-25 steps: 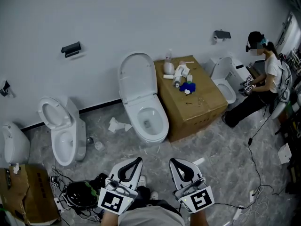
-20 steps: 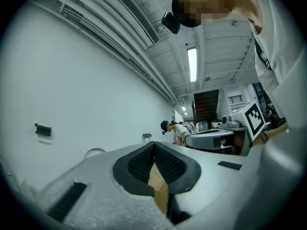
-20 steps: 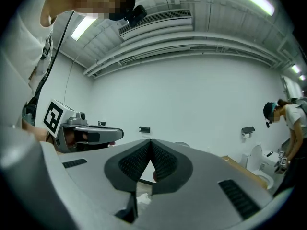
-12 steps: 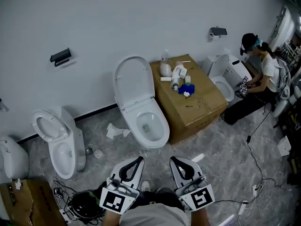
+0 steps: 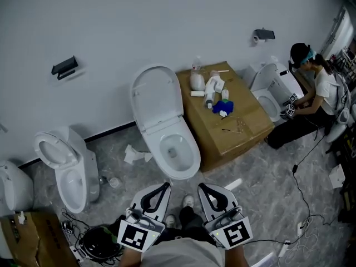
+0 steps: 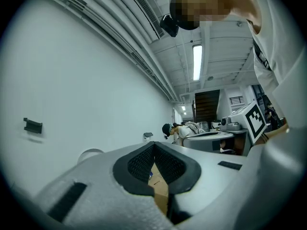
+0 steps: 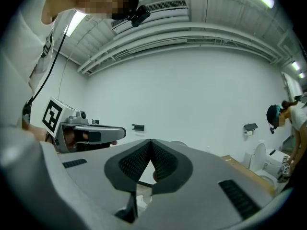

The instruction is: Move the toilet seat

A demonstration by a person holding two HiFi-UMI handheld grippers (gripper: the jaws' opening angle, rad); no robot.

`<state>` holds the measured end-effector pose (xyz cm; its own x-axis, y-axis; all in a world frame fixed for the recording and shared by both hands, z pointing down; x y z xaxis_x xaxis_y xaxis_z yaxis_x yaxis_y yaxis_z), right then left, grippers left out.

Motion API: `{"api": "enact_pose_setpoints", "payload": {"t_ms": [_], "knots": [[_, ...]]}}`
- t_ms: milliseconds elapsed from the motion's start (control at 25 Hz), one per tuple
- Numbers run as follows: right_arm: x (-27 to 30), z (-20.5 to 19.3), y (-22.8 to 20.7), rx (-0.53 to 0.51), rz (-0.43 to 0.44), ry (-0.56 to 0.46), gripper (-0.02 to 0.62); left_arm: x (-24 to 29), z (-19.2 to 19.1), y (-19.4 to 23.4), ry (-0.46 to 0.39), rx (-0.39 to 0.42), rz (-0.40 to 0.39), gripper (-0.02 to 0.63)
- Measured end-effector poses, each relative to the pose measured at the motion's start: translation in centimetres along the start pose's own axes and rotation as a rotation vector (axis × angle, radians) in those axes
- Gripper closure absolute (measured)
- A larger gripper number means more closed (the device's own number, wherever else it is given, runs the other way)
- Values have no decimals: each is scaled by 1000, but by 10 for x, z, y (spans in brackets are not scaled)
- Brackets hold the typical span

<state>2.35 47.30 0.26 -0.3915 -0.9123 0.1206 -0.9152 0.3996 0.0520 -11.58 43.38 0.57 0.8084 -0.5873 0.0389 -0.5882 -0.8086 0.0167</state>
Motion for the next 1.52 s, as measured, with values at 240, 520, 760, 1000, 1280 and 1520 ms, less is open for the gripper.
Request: {"api": "enact_pose_setpoints", "payload": {"t_ms": [240, 520, 760, 1000, 1280, 1520], "knots": [[34, 1, -57, -5, 42, 23, 584, 61, 1, 17, 2, -15, 25, 597], [71, 1, -106, -6, 115, 44, 583, 117, 5, 34, 11, -14, 85, 597], [98, -7, -130, -1, 158, 53, 583, 147, -5, 46, 26, -29, 105, 597], [129, -27, -142, 32, 170, 78, 583, 167, -26, 70, 54, -37, 94, 597], [175, -50, -150, 85, 175, 102, 583, 188, -57, 112, 73, -94, 51, 597], [215, -74, -155, 89, 167, 147, 581, 201, -88, 146, 106, -164, 27, 595]]}}
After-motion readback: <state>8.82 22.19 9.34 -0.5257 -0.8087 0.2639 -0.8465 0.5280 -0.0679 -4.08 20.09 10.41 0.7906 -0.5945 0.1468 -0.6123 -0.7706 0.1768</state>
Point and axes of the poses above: the fingertips, and each gripper's own axes: x forward along the fingers, y to its left, z out of its top, the point moved 5 cm from there along -x, backward along the fingers, and after that the axes turned 4 degrees about y, right-handed, at the moved point
